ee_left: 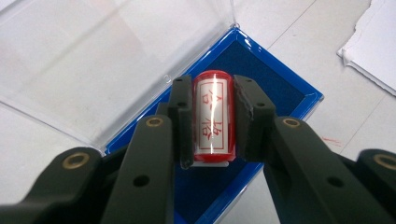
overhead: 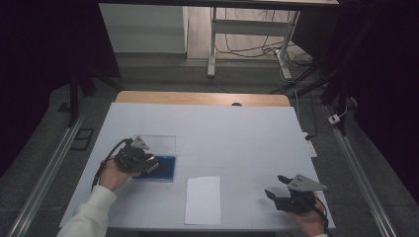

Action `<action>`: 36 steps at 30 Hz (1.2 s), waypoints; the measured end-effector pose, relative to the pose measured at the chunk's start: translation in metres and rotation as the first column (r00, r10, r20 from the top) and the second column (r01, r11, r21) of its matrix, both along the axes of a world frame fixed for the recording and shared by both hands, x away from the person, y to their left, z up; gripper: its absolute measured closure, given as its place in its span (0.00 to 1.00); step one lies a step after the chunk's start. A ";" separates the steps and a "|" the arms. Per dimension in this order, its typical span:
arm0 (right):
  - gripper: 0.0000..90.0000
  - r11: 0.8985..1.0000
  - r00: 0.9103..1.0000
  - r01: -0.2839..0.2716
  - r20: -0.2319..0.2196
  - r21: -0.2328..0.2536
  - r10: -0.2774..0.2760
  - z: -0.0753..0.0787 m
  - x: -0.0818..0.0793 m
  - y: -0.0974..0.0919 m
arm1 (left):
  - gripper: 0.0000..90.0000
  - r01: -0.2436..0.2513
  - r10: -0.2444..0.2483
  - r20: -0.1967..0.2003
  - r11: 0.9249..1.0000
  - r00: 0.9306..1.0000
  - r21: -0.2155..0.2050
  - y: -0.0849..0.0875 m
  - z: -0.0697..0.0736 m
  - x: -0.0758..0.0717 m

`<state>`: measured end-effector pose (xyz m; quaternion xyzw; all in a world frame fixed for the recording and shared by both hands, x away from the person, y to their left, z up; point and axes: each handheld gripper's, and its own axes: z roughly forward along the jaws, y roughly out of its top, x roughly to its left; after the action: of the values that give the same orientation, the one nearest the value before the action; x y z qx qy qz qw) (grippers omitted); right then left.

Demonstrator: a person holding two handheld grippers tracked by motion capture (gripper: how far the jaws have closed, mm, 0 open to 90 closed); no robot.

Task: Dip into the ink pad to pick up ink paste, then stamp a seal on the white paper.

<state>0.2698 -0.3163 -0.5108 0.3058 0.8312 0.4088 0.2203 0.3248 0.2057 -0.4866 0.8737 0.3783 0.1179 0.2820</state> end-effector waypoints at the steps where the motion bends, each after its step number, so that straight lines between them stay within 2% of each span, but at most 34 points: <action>1: 0.31 1.000 1.000 0.003 0.003 0.002 -0.003 0.000 0.000 0.000 | 0.79 -0.002 0.002 0.008 1.000 1.000 -0.002 0.000 0.001 -0.001; 6: 0.32 1.000 1.000 0.008 0.014 -0.003 -0.008 0.001 -0.001 -0.001 | 0.79 -0.021 0.023 0.040 0.998 0.999 -0.057 0.006 0.013 -0.004; 13: 0.33 1.000 1.000 0.014 0.015 -0.001 -0.014 0.002 -0.001 -0.001 | 0.79 -0.015 0.020 0.052 0.994 0.998 -0.108 0.012 0.025 -0.011; 21: 0.33 1.000 1.000 0.011 0.013 0.005 -0.011 0.001 -0.001 -0.002 | 0.79 0.029 -0.023 0.059 0.994 0.998 -0.103 0.004 0.030 -0.019; 27: 0.33 1.000 1.000 0.016 0.015 0.010 -0.016 0.001 0.000 -0.003 | 0.79 0.045 -0.037 0.071 0.993 0.997 -0.111 -0.002 0.035 -0.022; 30: 0.33 1.000 1.000 0.014 0.018 0.012 -0.014 0.001 0.000 -0.003 | 0.79 0.056 -0.046 0.074 0.989 0.996 -0.139 -0.003 0.038 -0.025; 32: 0.33 1.000 1.000 0.017 0.015 0.008 -0.017 0.001 0.000 -0.003 | 0.79 0.066 -0.055 0.067 0.981 0.996 -0.183 -0.004 0.041 -0.027; 33: 0.33 1.000 1.000 0.018 0.014 0.007 -0.018 0.001 0.000 -0.003 | 0.79 0.076 -0.063 0.071 0.979 0.995 -0.189 -0.005 0.042 -0.028; 36: 0.33 1.000 1.000 0.020 0.011 0.001 -0.020 0.001 0.000 -0.002 | 0.79 0.091 -0.078 0.077 0.980 0.994 -0.178 -0.011 0.045 -0.030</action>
<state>0.2693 -0.3184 -0.5101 0.3121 0.8267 0.4084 0.2288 0.2950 0.1944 -0.4416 0.8551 0.3401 0.1012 0.3779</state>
